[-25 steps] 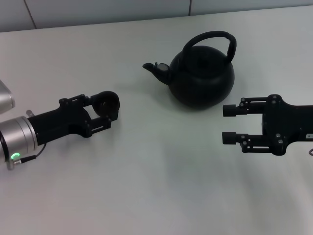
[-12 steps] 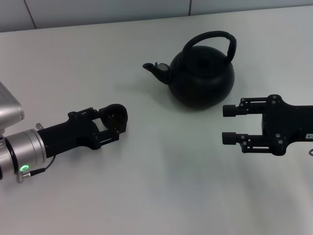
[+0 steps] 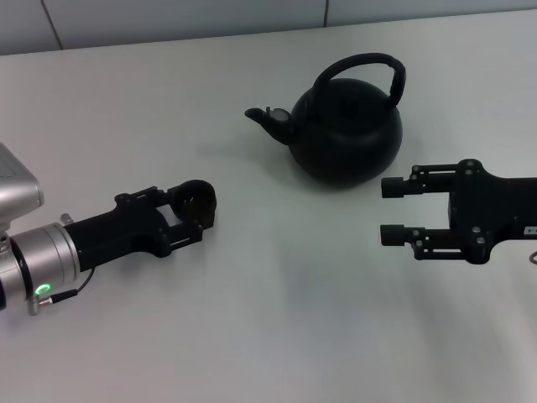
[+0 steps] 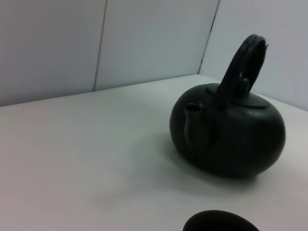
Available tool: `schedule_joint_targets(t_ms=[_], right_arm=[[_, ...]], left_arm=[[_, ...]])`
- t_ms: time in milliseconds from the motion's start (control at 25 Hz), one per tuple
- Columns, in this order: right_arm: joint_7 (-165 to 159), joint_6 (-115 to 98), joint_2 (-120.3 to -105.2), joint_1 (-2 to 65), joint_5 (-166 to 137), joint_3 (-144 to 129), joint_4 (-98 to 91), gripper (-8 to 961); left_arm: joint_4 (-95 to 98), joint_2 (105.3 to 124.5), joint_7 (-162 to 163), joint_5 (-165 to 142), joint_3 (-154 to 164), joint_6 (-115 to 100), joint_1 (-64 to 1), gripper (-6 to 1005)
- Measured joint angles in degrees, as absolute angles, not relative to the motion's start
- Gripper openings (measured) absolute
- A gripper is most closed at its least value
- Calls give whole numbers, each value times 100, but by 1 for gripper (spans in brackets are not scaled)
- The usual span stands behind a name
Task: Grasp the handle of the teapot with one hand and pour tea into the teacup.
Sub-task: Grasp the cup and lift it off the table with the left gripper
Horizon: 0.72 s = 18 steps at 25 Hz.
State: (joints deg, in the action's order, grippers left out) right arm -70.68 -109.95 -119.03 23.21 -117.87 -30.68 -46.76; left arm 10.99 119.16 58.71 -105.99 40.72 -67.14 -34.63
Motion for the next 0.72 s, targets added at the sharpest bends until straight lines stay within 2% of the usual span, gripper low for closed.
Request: schedule_joint_targets(t_ms=[720], right_arm=[[-7066,-10948,-11891,2338,-11803,-3067,-4711,621]], left_arm=[[1152,11918,5871,-10599,4060,-6551,-3475,700]])
